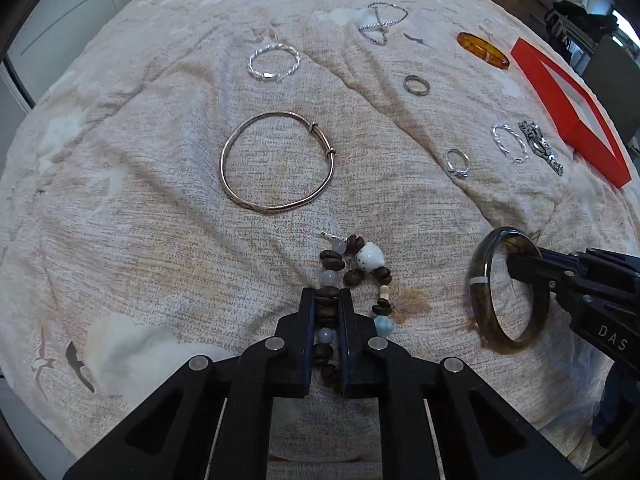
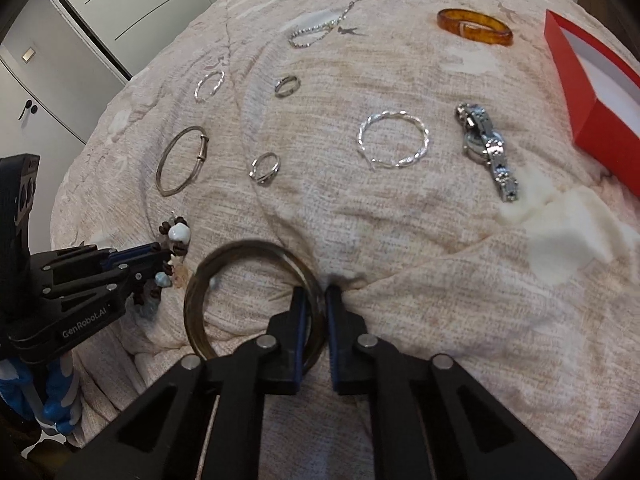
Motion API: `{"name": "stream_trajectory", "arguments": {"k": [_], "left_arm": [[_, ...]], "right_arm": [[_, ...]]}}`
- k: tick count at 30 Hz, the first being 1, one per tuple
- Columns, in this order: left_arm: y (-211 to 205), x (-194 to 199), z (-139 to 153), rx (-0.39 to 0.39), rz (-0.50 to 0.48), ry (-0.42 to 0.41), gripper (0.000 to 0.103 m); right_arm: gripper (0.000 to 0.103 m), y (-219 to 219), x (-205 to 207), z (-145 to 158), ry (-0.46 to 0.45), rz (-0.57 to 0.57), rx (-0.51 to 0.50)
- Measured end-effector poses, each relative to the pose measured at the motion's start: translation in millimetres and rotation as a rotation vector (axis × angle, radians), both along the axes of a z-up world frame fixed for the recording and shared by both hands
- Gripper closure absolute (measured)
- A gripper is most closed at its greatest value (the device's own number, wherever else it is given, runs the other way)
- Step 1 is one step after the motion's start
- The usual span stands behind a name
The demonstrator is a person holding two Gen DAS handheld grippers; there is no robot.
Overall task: Organize jewelry
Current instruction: 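Grasp the beaded bracelet with the left tool while the right tool grasps the dark bangle, then carry both items into the red box and open both tools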
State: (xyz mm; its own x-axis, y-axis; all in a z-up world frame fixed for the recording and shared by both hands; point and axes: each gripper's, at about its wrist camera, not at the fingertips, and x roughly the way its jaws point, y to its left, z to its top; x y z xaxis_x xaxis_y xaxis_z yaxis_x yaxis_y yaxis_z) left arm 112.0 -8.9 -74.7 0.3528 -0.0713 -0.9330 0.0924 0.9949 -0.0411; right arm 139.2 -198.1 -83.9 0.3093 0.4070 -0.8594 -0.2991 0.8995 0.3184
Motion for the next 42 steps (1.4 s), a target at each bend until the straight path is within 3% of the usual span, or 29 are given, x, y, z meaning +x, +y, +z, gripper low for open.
{"name": "stream_trajectory", "arguments": {"k": [7, 13, 23, 31, 36, 42], "left_arm": [[-12.7, -15.2, 41.7, -0.007, 0.023, -0.079, 0.093], [-41.1, -17.9, 83.3, -0.027, -0.019, -0.150, 0.093], [-142.1, 46.8, 133.2, -0.093, -0.144, -0.238, 0.093], [-241.0, 116.7, 126.4, -0.143, -0.249, -0.225, 0.093], [-286.4, 145.3, 104.1, -0.149, -0.295, -0.196, 0.093], [-311.7, 164.1, 62.7, -0.127, -0.313, -0.126, 0.093]], "right_arm": [[0.095, -22.2, -25.5, 38.7, -0.097, -0.032, 0.025], [0.095, -62.4, -36.6, 71.3, -0.183, -0.120, 0.047], [0.095, -167.9, -3.7, 115.4, -0.298, -0.294, -0.051], [0.094, -237.1, 53.3, 107.7, -0.312, -0.370, -0.136], [0.094, -261.0, 84.4, 78.6, -0.271, -0.375, -0.146], [0.094, -272.1, 93.2, 43.9, -0.201, -0.348, -0.177]]}}
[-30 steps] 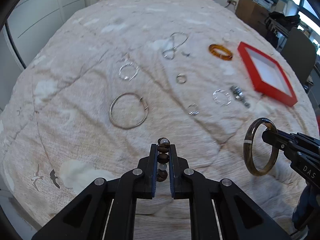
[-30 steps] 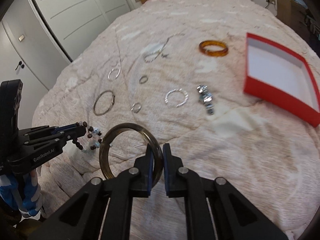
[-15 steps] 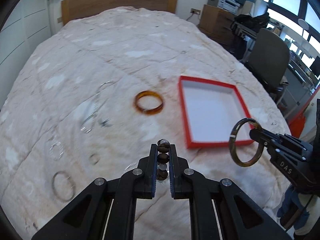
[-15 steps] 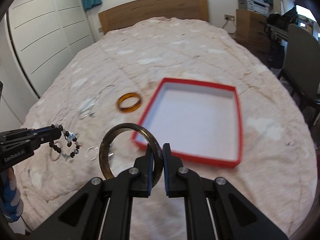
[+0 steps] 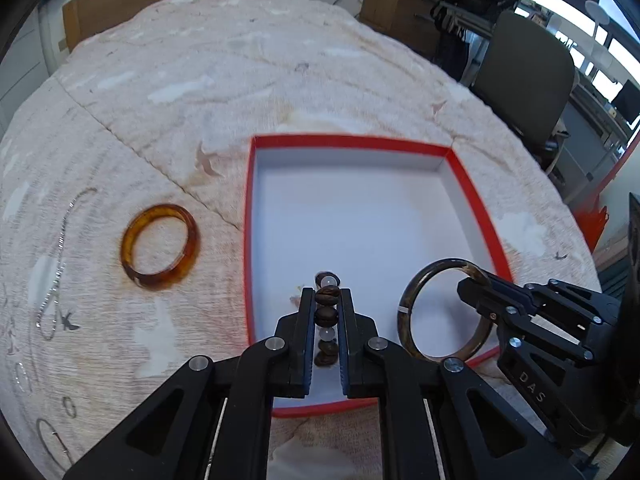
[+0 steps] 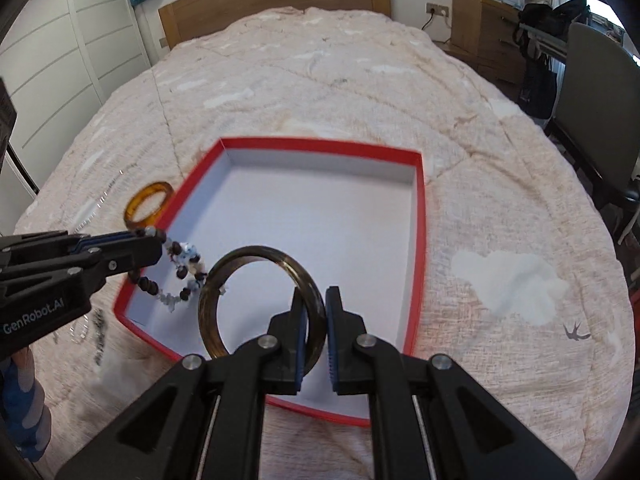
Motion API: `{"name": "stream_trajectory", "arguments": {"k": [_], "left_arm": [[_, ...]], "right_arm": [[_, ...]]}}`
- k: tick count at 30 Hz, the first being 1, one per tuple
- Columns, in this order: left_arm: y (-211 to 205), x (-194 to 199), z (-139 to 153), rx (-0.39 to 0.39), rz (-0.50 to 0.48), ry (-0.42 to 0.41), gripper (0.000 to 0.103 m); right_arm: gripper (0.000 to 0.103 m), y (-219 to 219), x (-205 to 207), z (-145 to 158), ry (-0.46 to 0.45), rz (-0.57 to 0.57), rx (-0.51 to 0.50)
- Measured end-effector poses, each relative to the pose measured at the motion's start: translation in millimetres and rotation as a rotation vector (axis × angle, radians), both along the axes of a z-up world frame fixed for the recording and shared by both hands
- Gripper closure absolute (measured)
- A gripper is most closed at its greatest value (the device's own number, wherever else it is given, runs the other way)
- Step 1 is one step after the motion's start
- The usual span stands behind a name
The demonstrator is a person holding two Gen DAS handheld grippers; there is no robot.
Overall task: Organize jewelry
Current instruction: 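Carry both items into the red box and open both tools, then withdraw both tools from the box toward the remaining jewelry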
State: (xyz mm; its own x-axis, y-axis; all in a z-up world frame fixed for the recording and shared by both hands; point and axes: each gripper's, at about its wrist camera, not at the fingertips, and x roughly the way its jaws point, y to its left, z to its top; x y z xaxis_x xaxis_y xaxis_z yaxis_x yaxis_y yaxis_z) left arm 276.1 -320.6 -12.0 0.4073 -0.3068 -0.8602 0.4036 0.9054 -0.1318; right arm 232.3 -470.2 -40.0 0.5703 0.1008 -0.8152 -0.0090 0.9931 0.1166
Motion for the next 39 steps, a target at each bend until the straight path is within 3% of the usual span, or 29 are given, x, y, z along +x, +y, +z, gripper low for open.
{"name": "stream_trajectory", "arguments": {"k": [6, 12, 14, 18, 24, 28, 39], "left_arm": [[5.7, 7.1, -32.6, 0.036, 0.033, 0.061, 0.093], [6.1, 4.6, -40.5, 0.036, 0.042, 0.069, 0.091], [8.3, 3.8, -38.3, 0.017, 0.048, 0.073, 0.091], [12.6, 0.8, -31.6, -0.016, 0.053, 0.061, 0.087], [23.2, -11.3, -19.1, -0.035, 0.059, 0.041, 0.081], [28.9, -24.2, -1.0, -0.049, 0.060, 0.011, 0.068], [69.9, -78.3, 40.6, -0.046, 0.102, -0.053, 0.065]], "right_arm": [[0.094, -6.2, -2.5, -19.7, 0.047, 0.002, -0.012], [0.090, 0.4, -2.9, -22.5, 0.049, 0.013, -0.044], [0.088, -0.2, -3.7, -21.3, 0.043, 0.006, -0.042], [0.065, 1.0, -8.9, -14.3, 0.012, 0.011, -0.038], [0.064, 1.0, -23.5, -2.2, -0.015, -0.017, -0.039], [0.064, 1.4, -39.3, 11.5, -0.031, -0.041, -0.048], [0.063, 36.1, -103.5, 72.7, -0.084, -0.042, -0.154]]}}
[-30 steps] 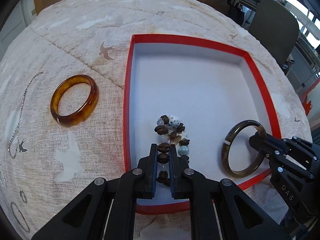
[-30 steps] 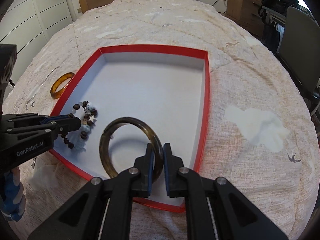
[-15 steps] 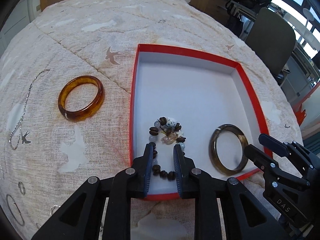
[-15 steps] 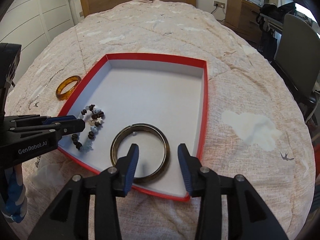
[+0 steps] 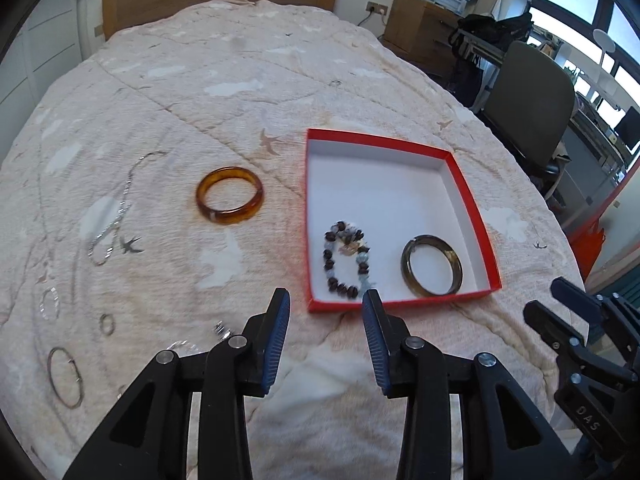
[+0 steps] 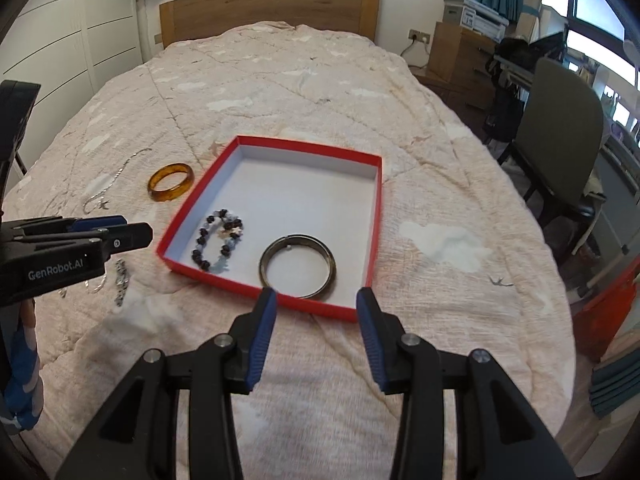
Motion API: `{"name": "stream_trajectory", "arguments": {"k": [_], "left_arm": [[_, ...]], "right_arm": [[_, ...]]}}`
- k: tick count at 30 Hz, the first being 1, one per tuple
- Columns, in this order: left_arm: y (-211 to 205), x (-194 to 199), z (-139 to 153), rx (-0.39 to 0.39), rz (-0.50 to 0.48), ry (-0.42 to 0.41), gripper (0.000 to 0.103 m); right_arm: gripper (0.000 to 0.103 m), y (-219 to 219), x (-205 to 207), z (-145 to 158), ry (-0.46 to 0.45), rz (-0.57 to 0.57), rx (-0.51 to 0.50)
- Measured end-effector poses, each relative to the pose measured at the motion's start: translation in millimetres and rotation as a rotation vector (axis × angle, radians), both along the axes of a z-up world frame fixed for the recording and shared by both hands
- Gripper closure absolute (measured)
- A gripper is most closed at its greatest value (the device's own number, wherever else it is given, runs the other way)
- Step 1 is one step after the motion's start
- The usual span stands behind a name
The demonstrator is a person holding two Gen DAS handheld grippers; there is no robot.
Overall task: Organize jewelry
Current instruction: 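Withdraw both tools from the box toward the remaining jewelry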
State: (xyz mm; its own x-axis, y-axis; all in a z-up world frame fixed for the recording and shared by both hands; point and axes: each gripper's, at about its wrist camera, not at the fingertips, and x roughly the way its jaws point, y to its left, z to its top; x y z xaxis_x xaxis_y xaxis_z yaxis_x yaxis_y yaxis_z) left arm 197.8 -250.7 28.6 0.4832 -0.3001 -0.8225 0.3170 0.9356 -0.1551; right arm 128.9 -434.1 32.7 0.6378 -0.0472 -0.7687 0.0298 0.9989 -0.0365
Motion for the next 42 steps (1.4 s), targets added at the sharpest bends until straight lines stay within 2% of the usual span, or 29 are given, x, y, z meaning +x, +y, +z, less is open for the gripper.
{"name": "stream_trajectory", "arguments": {"k": [5, 14, 20, 26, 30, 37, 42], "left_arm": [[30.8, -22.6, 6.7, 0.016, 0.043, -0.012, 0.065], [98.2, -58.2, 15.9, 0.044, 0.136, -0.045, 0.065], [144.4, -68.3, 16.1, 0.044, 0.204, -0.039, 0.065], [183.8, -73.6, 13.9, 0.059, 0.262, -0.041, 0.056], [215.6, -74.8, 9.3, 0.058, 0.324, -0.035, 0.053], [281.3, -80.1, -16.2, 0.059, 0.441, 0.018, 0.052], [299.5, -77.4, -37.2, 0.030, 0.455, 0.069, 0.054]], "right_arm": [[0.058, 28.1, -23.6, 21.3, -0.021, 0.055, -0.020], [0.057, 86.6, -59.2, 51.8, -0.082, 0.178, -0.078], [0.057, 113.8, -66.1, 61.8, -0.097, 0.230, -0.092], [0.057, 142.6, -64.1, 61.5, -0.087, 0.287, -0.100], [0.057, 152.0, -59.0, 49.4, -0.056, 0.311, -0.043], [0.057, 146.5, -39.6, 10.9, 0.009, 0.324, 0.217], [0.057, 155.6, -13.6, -18.5, 0.067, 0.322, 0.278]]}}
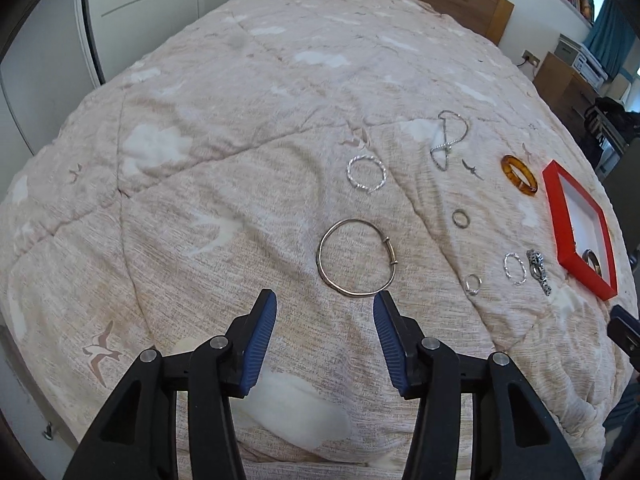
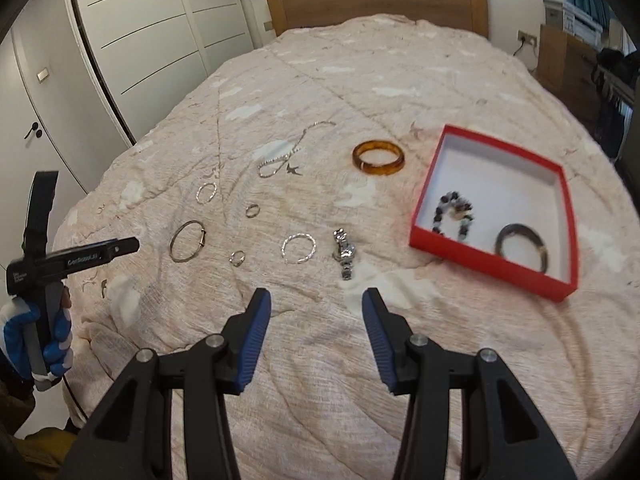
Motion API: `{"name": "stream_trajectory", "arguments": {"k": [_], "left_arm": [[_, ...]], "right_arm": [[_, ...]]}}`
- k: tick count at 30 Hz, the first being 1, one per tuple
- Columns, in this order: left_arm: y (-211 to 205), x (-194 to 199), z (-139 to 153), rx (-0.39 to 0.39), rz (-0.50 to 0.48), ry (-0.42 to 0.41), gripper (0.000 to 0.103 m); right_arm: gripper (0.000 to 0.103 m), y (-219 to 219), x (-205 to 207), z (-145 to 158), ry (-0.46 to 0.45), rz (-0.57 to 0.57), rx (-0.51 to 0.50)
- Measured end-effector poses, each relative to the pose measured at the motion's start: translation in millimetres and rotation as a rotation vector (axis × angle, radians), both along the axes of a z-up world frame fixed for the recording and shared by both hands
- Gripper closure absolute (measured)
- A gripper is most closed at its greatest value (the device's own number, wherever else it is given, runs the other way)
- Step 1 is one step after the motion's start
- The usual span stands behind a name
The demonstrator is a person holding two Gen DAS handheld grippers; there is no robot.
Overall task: Organize jewelry
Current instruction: 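Withdraw both tools from the box toward the remaining jewelry, then grasp the small silver ring with the left tool while the right tool grasps the silver watch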
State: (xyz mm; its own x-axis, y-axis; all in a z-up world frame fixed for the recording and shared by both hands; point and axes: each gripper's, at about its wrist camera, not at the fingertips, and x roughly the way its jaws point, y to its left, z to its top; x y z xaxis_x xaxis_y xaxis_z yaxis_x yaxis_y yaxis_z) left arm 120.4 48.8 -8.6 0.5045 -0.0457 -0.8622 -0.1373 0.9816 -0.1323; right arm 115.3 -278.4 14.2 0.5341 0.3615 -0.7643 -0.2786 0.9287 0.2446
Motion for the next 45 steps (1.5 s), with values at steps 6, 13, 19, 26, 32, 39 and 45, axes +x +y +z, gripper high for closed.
{"name": "stream_trajectory", "arguments": {"k": [6, 13, 19, 26, 32, 39, 45], "left_arm": [[-26.8, 12.9, -9.3, -0.064, -0.098, -0.002, 0.057], [-77.2, 38.5, -24.5, -0.102, -0.222, 0.019, 0.068], [-103.4, 53.7, -39.4, -0.112, -0.266, 0.052, 0.076], [-117.5, 63.4, -51.3, -0.097, -0.287, 0.074, 0.082], [-127.4, 69.9, -58.3, -0.063, -0.296, 0.085, 0.082], [-138.0, 69.3, -59.8, -0.033, -0.298, 0.079, 0.088], [-132.3, 58.3, -52.2, -0.061, -0.286, 0.067, 0.088]], "right_arm": [[0.058, 11.6, 26.0, -26.4, 0.048, 0.019, 0.004], [0.060, 16.2, 56.3, -47.5, 0.051, 0.031, -0.058], [0.069, 13.1, 78.9, -62.2, 0.062, 0.048, -0.075], [0.072, 20.3, 96.8, -76.8, 0.074, 0.091, -0.086], [0.073, 23.0, 105.0, -87.5, 0.086, 0.110, -0.091], [0.079, 16.2, 106.1, -92.3, 0.096, 0.109, -0.059], [0.079, 13.5, 95.2, -82.5, 0.085, 0.100, -0.064]]}}
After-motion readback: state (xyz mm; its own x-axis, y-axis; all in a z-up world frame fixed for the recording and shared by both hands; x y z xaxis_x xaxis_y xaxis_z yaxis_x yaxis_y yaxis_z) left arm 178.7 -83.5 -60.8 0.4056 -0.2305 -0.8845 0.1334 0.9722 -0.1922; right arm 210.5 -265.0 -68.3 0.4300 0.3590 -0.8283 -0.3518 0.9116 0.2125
